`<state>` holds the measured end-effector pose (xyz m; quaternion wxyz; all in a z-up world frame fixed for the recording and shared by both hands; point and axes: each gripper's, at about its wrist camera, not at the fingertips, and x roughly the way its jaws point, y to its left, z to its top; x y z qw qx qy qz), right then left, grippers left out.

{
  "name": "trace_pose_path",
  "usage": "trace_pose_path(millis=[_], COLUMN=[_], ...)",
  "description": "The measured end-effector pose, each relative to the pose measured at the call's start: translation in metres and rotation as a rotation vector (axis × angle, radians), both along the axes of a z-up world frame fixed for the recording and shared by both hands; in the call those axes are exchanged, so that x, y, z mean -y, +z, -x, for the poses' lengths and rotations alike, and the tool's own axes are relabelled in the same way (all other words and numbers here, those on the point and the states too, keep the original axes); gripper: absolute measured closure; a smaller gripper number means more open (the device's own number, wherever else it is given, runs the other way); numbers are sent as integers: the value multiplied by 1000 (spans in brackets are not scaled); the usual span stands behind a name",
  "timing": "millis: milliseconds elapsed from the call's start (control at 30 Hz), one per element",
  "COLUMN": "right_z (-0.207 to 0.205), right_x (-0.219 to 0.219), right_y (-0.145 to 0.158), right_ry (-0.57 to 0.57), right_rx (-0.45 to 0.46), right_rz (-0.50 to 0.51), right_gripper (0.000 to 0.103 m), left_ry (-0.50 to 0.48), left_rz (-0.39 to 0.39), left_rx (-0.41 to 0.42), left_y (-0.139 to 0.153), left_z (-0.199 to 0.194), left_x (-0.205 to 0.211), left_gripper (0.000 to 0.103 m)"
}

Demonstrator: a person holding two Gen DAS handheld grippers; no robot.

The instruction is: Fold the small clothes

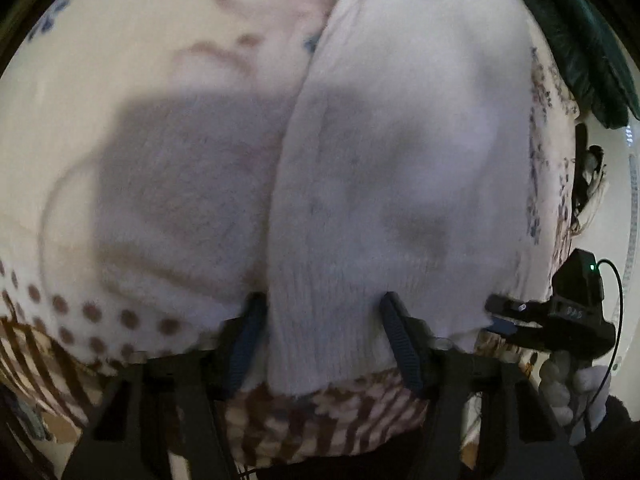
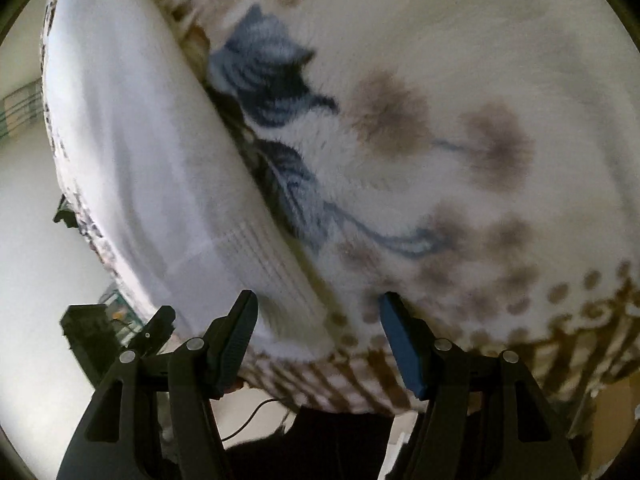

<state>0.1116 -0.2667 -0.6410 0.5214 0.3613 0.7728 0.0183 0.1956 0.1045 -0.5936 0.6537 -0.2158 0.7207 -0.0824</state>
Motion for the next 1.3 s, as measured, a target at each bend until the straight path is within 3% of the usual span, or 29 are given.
trace_pose_path(millis=[67,267,333,367,433,500,567,600,767,867,1000,1233,1300], right_z=[-1,15,11,11,0,-10,-14,-15,-24,-34,-42,-49,-46], right_x=[-8,-30,-39,-42,-48,-50,-46,-44,-52,-70,-92,-113,-99], right_y=[3,15,11,11,8,7,9,8,-20,-30,-28,-32,-36], right_ry=[-1,38,67,78,92,109,82,68,55,55,81,67,62], right_rx=[35,34,28,35,55,48,79,86,72,98,126,132,117], right_rz=[21,114,106,106,54,-24,-70,-74,-124,-168,-174,-198,-244], right_gripper=[98,100,100,99,96,80,42,38,36,30,30,30,30], left_ry=[13,46,62,66,68,85,103,123,131,106,112,138,134], left_rz=[-2,24,52,71,97,141,184,224,293,253,214,238,267], left_rx=[20,38,16,7,12,62,76,62,72,90,96,102,107], left_y=[5,7,0,-1,1,5,-3,-14,-31,-26,-23,-26,-30], left_z=[1,13,11,11,10,9,6,3,-3,-4,-6,-4,-5], left_x=[0,-26,-35,-39,-43,-55,-62,-65,-58,-49,-40,-35,-32], left_gripper=[94,95,90,90,73,53,44,44,42,42,42,42,31])
